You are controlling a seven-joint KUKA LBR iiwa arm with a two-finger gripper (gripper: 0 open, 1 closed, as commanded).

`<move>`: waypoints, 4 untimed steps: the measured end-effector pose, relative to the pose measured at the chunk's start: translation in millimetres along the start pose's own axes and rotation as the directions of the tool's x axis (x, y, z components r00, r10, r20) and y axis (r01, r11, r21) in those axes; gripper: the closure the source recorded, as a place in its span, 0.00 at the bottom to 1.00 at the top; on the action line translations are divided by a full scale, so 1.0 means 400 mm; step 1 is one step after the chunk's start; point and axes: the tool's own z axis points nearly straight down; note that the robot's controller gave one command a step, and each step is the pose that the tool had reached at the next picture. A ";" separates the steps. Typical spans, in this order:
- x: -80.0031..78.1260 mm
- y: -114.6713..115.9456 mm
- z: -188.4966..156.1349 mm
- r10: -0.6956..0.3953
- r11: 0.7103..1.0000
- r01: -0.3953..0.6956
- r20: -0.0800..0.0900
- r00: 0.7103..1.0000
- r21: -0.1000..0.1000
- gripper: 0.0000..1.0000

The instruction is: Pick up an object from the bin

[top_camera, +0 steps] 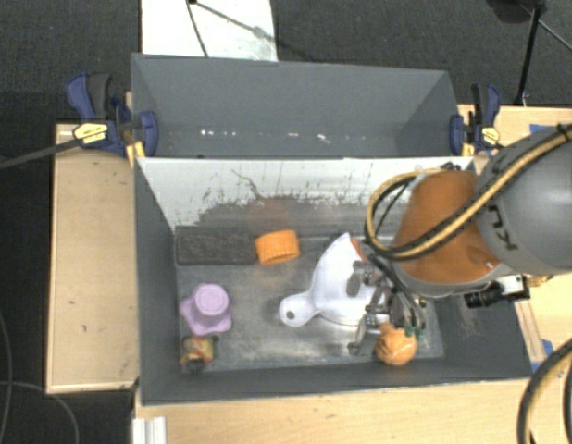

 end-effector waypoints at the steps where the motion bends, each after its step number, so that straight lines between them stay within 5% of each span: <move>1: -0.010 -0.033 0.074 -0.053 0.999 0.053 -0.008 0.999 0.001 1.00; 3: -0.027 -0.018 0.009 -0.048 0.999 0.048 -0.009 0.999 0.001 1.00; 4: -0.025 -0.023 -0.122 -0.056 0.998 0.056 -0.013 0.998 0.001 1.00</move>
Offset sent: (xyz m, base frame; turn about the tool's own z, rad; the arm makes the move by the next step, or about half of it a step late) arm 0.0000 0.0000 0.0000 0.0000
